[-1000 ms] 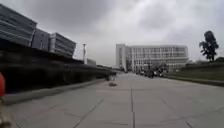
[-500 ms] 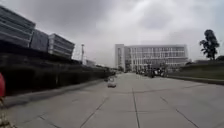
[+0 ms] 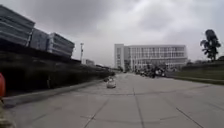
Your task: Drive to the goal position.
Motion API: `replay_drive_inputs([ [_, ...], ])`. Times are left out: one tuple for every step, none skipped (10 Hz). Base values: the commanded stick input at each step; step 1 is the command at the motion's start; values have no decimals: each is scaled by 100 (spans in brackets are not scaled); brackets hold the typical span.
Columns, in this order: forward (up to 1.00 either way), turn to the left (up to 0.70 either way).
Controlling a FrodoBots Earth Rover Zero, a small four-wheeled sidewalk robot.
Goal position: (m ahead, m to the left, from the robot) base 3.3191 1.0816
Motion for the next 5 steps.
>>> replay_drive_inputs([
  [70, 0],
  [70, 0],
  [70, 0],
  [70, 0],
  [70, 0],
])
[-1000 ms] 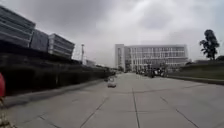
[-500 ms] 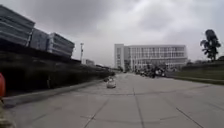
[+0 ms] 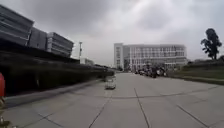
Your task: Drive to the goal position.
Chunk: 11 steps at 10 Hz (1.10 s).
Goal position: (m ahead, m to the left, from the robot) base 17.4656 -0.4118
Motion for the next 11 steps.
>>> replay_drive_inputs([
  [70, 0],
  [70, 0],
  [70, 0],
  [70, 0],
  [70, 0],
  [70, 0],
  [70, 0],
  [53, 0],
  [33, 0],
  [14, 0],
  [0, 0],
])
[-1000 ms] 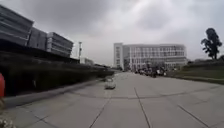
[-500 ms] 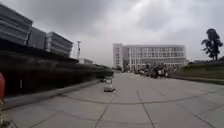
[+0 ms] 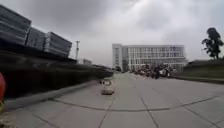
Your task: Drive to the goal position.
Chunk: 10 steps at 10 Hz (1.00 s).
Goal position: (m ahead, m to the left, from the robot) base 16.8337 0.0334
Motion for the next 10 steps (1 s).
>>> replay_drive_inputs([
  [0, 0],
  [0, 0],
  [0, 0],
  [0, -4],
  [0, -13],
  [0, -22],
  [0, -32],
  [0, -41],
  [0, -50],
  [0, -60],
])
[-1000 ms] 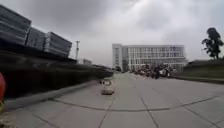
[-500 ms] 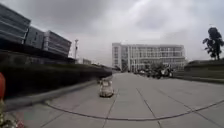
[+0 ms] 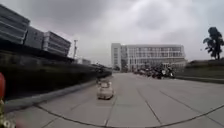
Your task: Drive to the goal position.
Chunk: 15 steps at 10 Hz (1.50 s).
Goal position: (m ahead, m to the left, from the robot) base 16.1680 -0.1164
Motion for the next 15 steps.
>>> replay_drive_inputs([
  [0, -69],
  [0, -70],
  [0, -70],
  [0, -70],
  [0, -70],
  [0, -70],
  [0, -70],
  [0, -70],
  [0, -70],
  [0, -60],
  [0, -23],
  [0, 0],
  [0, 0],
  [0, 0],
  [0, 0],
])
